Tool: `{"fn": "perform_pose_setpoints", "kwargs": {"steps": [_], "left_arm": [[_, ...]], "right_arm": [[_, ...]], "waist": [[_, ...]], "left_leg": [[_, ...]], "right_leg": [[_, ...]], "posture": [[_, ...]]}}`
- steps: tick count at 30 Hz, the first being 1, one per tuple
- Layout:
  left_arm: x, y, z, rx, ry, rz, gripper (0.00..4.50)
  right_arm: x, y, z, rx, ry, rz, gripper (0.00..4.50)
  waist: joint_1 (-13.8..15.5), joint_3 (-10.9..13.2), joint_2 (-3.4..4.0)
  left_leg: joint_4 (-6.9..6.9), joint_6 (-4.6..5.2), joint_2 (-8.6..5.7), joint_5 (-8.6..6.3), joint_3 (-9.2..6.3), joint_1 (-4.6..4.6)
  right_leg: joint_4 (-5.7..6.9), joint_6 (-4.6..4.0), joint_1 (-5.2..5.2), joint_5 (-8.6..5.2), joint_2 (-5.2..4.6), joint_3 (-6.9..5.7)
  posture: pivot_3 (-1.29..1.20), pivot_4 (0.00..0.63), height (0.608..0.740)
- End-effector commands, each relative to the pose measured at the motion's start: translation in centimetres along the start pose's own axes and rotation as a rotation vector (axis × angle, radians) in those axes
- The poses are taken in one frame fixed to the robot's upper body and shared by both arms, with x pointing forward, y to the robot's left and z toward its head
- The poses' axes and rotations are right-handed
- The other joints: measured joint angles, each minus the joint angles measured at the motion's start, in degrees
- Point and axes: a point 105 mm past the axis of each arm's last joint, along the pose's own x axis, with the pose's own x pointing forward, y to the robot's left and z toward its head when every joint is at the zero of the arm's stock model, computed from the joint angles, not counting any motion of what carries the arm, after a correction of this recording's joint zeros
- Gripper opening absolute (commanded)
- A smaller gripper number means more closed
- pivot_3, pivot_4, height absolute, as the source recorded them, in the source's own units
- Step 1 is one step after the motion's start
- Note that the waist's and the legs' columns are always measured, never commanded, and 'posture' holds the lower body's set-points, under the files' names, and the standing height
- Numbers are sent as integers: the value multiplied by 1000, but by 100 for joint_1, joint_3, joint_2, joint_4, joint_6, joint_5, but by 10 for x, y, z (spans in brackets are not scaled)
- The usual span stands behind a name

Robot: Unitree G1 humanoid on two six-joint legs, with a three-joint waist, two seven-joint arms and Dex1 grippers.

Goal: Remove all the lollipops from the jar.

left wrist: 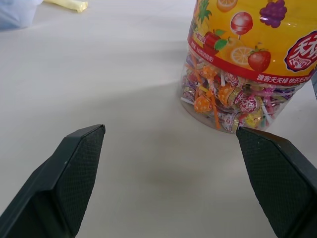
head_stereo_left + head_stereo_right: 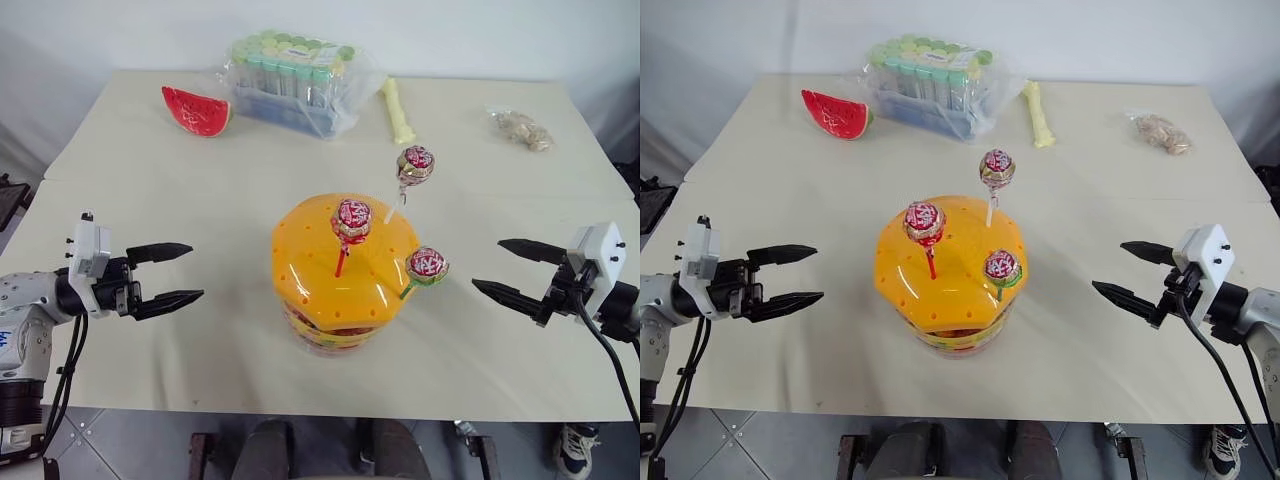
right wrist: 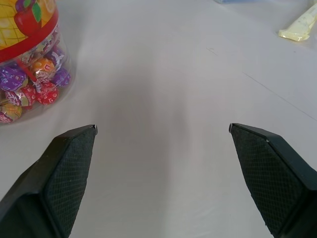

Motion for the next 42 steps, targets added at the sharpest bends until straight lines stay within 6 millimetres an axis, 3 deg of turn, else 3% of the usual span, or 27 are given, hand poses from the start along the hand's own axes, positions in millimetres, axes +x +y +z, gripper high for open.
{"fn": "perform_pose_setpoints", "kwargs": {"steps": [1, 4, 12, 29, 34, 42], "left_arm": [[-5, 3, 6, 29, -11, 5, 4500], [-6, 10, 4, -5, 6, 62, 4500], [-4, 5, 17, 14, -5, 34, 4500], [3, 2, 36, 33, -97, -91, 4500], [2, -3, 53, 81, -141, -152, 4500], [8, 1, 71, 153, -179, -240, 4500]], "right_arm": [[-5, -2, 15, -47, -40, -12, 4484], [-5, -2, 15, -46, -42, -14, 4484], [-5, 0, 18, -45, -49, -4, 4484], [-17, 25, 43, -40, -66, 11, 4484], [-24, 40, 63, -14, -53, 10, 4484], [-12, 70, 101, -53, -94, 59, 4484]], "waist": [[0, 0, 0], [-2, 0, 0], [-2, 0, -1], [4, -3, -5], [5, -3, -5], [2, -6, -10]], "left_leg": [[1, 0, 0, 0, 1, 1], [3, 0, 0, 0, 2, 1], [11, 0, 0, 0, 3, 1], [49, 3, 1, -2, 5, 0], [69, 4, 3, -6, 4, -1], [86, 6, 6, -10, 2, 0]], "right_leg": [[2, 0, 0, 0, 0, 1], [6, 0, 0, 0, 0, 2], [16, -1, -2, 0, 0, 7], [48, -3, -3, 2, -1, 16], [60, -5, -3, 3, -1, 19], [74, -14, -2, 8, -1, 23]], "posture": [[0, 150, 740], [0, 150, 740], [0, 150, 740], [0, 150, 740], [0, 150, 740], [0, 150, 740]]}}
